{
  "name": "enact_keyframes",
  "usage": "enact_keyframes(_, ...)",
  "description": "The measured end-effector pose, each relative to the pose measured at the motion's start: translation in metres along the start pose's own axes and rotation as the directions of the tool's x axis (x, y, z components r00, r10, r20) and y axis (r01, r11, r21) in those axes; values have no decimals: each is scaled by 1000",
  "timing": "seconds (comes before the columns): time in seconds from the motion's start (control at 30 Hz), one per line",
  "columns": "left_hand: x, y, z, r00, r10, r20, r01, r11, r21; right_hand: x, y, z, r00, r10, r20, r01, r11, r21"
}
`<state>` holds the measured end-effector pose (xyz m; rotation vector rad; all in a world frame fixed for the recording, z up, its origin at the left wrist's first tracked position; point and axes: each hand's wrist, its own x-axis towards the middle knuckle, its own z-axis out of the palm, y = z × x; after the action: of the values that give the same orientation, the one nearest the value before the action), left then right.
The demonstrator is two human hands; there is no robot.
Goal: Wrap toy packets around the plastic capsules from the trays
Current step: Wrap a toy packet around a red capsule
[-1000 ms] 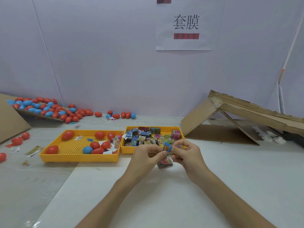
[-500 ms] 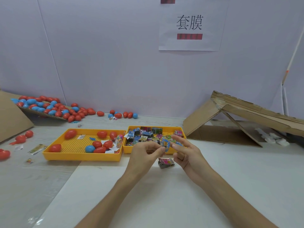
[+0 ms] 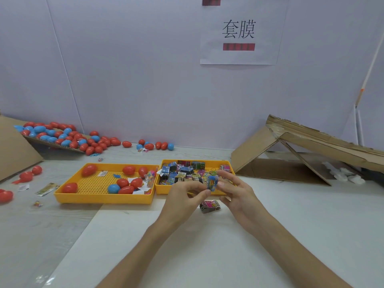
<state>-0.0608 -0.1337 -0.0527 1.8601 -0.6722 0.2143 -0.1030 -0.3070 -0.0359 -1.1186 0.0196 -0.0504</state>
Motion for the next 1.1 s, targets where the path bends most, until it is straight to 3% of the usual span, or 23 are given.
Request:
enact_keyframes(0.33, 0, 3, 1, 997, -81, 21, 81, 996, -30, 3, 1, -3, 992, -99, -83, 99, 995, 5)
enact_keyframes(0.57, 1, 8, -5, 998, -53, 37, 57, 992, -115, 3, 2, -5, 981, -176, -80, 166, 979, -114)
enact_keyframes(0.63, 4, 8, -15, 997, -44, -56, 39, 997, -72, 3, 1, -5, 980, -182, -85, 170, 977, -129)
enact_keyframes(0.73, 11, -1, -44, 932, -28, -360, 92, 983, 161, 5, 0, -7, 979, -183, -85, 170, 976, -139)
enact_keyframes(0.8, 11, -12, -67, 839, -31, -544, 269, 892, 364, 6, 0, -7, 983, -167, -75, 156, 979, -131)
enact_keyframes(0.9, 7, -34, -95, 753, -157, -639, 531, 718, 449, 6, -1, -7, 988, -132, -80, 120, 984, -135)
enact_keyframes(1.0, 3, -45, -108, 730, -284, -621, 646, 583, 493, 6, -1, -6, 990, -120, -73, 107, 982, -154)
enact_keyframes(1.1, 4, -48, -107, 749, -307, -586, 648, 522, 555, 6, -2, -6, 990, -117, -76, 104, 982, -160)
